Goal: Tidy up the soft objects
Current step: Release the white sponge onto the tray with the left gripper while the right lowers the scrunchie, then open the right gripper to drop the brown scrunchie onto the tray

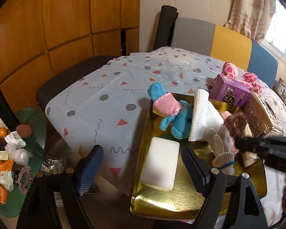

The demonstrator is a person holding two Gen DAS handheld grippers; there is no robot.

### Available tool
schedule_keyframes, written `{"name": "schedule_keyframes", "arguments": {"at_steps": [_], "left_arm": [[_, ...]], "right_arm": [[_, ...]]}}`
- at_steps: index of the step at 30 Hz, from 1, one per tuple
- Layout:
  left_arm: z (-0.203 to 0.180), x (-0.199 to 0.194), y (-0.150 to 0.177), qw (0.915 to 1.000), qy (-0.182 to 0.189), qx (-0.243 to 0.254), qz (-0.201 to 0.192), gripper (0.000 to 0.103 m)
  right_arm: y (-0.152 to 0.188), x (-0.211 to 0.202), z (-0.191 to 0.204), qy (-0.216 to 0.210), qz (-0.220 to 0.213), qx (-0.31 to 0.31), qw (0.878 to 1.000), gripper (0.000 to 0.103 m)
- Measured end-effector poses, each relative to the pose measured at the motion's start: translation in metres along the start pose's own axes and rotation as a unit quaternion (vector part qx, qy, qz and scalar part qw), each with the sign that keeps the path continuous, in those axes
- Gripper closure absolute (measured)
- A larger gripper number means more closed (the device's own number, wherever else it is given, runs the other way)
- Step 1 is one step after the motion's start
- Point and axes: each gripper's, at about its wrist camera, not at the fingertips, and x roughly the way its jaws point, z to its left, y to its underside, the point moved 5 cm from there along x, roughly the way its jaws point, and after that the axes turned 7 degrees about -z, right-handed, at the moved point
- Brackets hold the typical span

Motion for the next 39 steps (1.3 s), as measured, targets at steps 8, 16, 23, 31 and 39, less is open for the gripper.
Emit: {"name": "schedule_keyframes", "arguments": {"at_steps": [8, 16, 23, 31, 39], "left_arm": [[0.007, 0.000, 0.003, 0.9999, -0.013, -0.001, 0.002, 0.016], [0.004, 0.004, 0.008, 0.9999, -0.009, 0.000, 0.012, 0.017], [0.005, 0.006, 0.008, 0.9998, -0.010, -0.003, 0.015, 0.017], [-0.004, 0.005, 0.007, 0.9998, -0.006, 0.013, 0.012, 0.017], [-0.019, 0.001, 0.007, 0.9996, 0.009, 0.024, 0.012, 0.016]], "right_arm": [[0.027, 0.027, 0.032, -0.031, 0.037, -0.011, 0.999, 0.086], [0.041, 0.048, 0.044, -0.033, 0.068, -0.019, 0.997, 0.077], [0.044, 0.051, 0.047, -0.031, 0.072, -0.021, 0.997, 0.065], [0.035, 0.021, 0.036, -0.004, 0.026, -0.022, 0.999, 0.065], [0.028, -0.022, 0.009, 0.035, -0.024, -0.009, 0.999, 0.065]]}}
